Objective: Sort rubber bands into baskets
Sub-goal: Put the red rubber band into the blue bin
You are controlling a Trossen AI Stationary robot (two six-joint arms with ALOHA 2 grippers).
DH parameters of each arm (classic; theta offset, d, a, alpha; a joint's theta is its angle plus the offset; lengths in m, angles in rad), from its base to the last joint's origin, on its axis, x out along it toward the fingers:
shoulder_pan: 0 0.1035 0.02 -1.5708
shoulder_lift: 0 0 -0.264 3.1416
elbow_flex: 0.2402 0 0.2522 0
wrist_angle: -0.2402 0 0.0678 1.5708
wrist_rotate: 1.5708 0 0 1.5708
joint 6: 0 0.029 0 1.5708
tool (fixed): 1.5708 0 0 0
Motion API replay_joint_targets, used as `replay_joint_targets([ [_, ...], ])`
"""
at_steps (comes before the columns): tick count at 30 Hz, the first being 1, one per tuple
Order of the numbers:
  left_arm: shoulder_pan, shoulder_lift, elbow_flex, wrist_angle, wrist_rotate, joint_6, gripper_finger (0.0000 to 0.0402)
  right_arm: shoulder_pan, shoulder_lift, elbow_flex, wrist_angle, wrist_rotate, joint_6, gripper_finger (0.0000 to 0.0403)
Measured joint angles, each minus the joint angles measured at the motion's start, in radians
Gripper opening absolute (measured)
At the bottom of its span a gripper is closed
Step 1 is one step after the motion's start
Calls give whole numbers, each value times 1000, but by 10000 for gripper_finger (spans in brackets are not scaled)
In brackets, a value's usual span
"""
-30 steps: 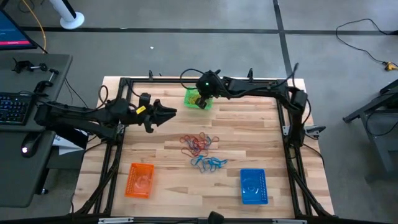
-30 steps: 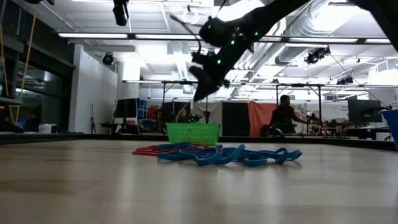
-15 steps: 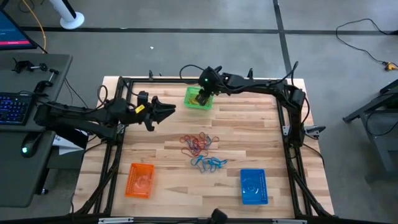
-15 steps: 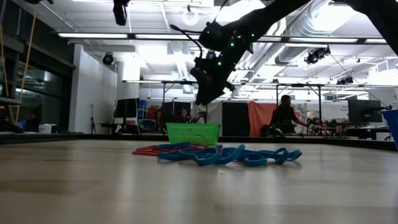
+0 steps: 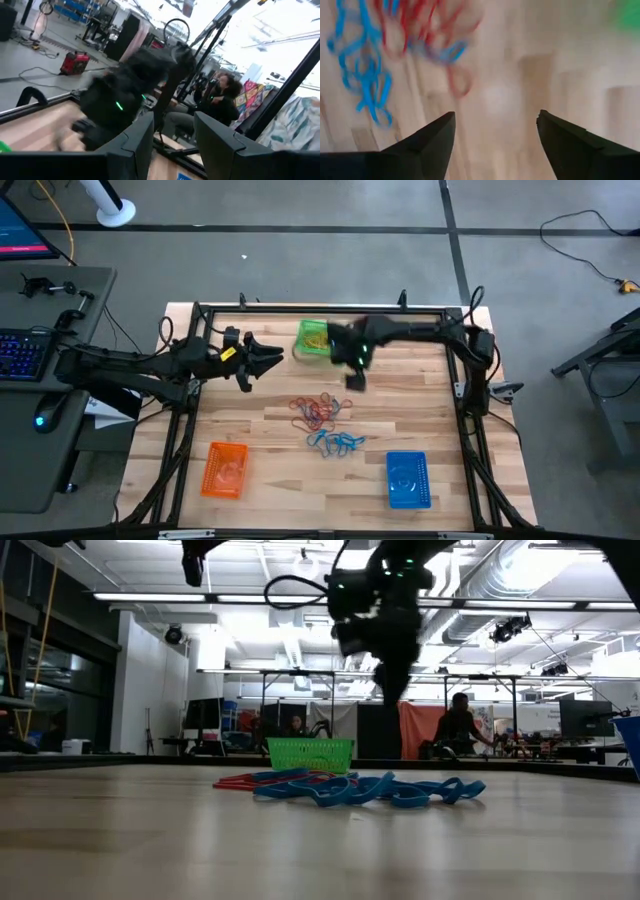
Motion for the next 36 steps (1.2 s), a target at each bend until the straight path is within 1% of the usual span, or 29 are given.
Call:
replay_joint_targets([
  [2,0,-1,0,-15,0,4,131,51,-28,-92,83,-5,1,252],
  [4,0,0,0,-34,0,15,131,101,-43,-153,187,16,-1,242],
  [7,0,0,0,-42,0,39,131,164,-43,-190,300,80,-44,228],
  [10,0,0,0,-43,0,52,131,199,-22,-198,347,132,-115,218],
  [13,0,-1,0,-46,0,64,131,209,9,-198,348,175,-150,212],
  [17,0,0,0,-53,0,72,131,208,44,-199,343,176,-164,211],
  [22,1,0,0,-54,0,68,131,207,81,-205,364,177,-236,211],
  [31,1,0,0,-57,0,-21,131,215,139,-201,381,174,-265,209],
  [33,1,0,0,-57,0,-37,131,225,139,-201,382,198,-264,198],
  [34,1,0,0,-58,0,-43,131,231,139,-201,382,217,-265,187],
  [36,1,0,0,-58,0,-53,131,242,140,-202,379,236,-265,151],
])
